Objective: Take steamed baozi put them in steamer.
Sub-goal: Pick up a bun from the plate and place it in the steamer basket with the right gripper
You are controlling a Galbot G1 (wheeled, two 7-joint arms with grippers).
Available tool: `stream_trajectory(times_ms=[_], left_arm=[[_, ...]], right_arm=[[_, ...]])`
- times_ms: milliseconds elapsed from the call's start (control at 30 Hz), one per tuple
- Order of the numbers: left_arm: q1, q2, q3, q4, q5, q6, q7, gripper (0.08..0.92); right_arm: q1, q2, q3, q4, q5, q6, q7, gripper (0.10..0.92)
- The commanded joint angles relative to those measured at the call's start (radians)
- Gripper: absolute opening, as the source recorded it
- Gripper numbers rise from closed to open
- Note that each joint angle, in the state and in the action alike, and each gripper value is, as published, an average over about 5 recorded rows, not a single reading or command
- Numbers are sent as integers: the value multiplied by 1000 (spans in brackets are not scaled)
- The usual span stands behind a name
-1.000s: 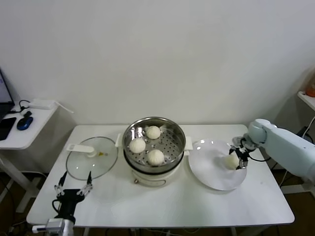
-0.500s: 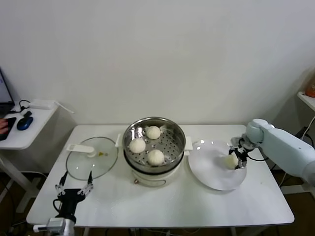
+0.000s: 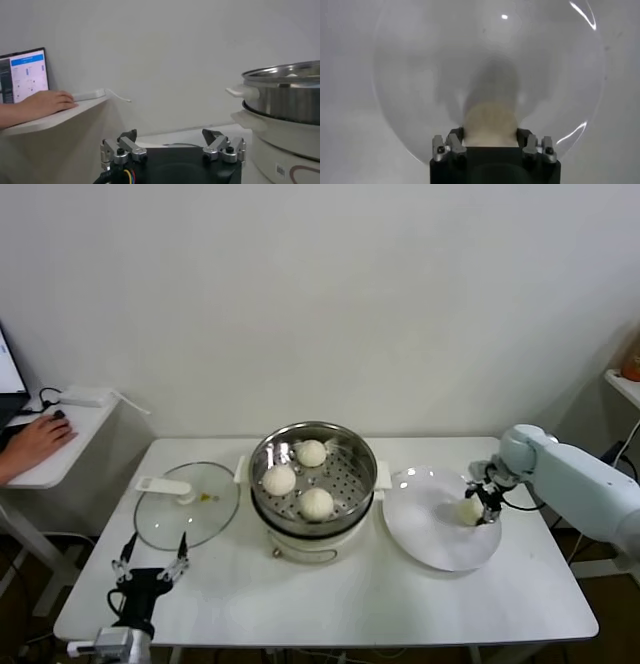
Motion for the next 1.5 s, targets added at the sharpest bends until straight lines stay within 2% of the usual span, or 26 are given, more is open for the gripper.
stream_trajectory(times_ms=[33, 367, 700, 1000, 1267, 1500], left_arm=[[1, -2, 1, -3, 0, 0, 0, 823], [-5, 1, 13, -11, -2, -4, -2, 823], [-2, 5, 24, -34, -1, -7, 4, 823], [-2, -9, 42, -39, 19, -11, 2, 823], [-16, -12, 38, -40, 19, -8, -7, 823], [-19, -11, 32, -33, 16, -6, -7, 823]], right_arm=[[212, -22, -175, 87, 286, -116, 5, 679], [640, 4, -540, 261, 668, -216, 17, 679], [838, 103, -704, 399, 875, -257, 29, 679], [777, 231, -684, 422, 886, -290, 50, 679], [653, 374, -614, 311, 864, -298, 62, 677], [553, 427, -586, 214, 806, -296, 60, 674]])
